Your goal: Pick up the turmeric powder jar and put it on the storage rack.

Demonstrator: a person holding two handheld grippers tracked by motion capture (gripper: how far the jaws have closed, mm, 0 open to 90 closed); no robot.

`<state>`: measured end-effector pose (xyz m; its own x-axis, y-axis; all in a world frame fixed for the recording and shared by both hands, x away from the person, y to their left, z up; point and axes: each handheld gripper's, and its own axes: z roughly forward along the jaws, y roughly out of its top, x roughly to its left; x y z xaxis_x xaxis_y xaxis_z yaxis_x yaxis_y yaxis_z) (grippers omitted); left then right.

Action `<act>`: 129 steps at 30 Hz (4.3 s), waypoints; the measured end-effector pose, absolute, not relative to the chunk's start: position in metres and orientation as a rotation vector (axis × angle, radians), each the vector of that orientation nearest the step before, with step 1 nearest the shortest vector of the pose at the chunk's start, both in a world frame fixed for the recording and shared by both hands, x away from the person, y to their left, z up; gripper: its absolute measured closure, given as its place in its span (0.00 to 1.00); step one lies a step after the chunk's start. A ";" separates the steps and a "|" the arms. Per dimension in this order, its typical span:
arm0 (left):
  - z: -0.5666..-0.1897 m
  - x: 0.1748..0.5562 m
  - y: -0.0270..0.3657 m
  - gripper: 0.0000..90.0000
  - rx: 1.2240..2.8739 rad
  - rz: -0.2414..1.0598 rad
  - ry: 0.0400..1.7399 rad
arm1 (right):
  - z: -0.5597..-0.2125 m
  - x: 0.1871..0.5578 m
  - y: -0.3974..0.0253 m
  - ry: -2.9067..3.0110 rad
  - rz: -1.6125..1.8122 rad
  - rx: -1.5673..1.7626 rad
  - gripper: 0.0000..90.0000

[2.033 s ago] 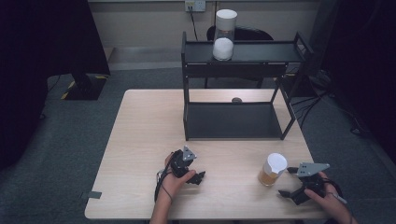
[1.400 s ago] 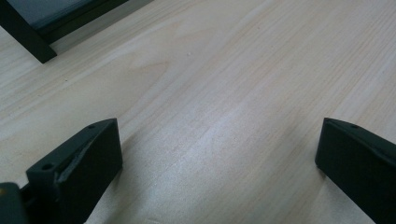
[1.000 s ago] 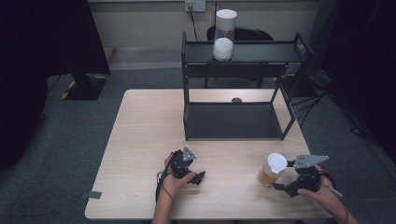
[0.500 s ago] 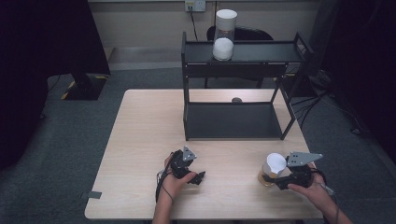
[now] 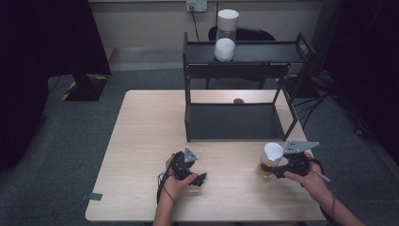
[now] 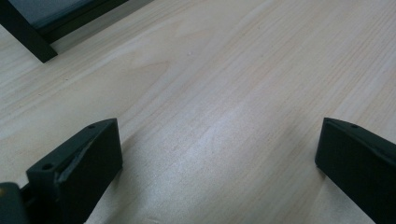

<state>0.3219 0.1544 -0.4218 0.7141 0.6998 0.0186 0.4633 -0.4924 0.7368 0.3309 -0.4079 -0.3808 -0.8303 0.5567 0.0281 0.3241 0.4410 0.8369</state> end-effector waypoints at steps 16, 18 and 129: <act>-0.422 0.322 0.154 0.00 2.178 0.411 0.879 | -0.358 0.366 -0.393 2.428 1.315 0.801 0.34; -0.422 0.322 0.154 0.00 2.178 0.411 0.879 | -0.355 0.369 -0.392 2.427 1.313 0.804 0.34; -0.422 0.322 0.154 0.00 2.178 0.410 0.881 | -0.075 0.466 -0.364 2.351 1.258 0.801 0.34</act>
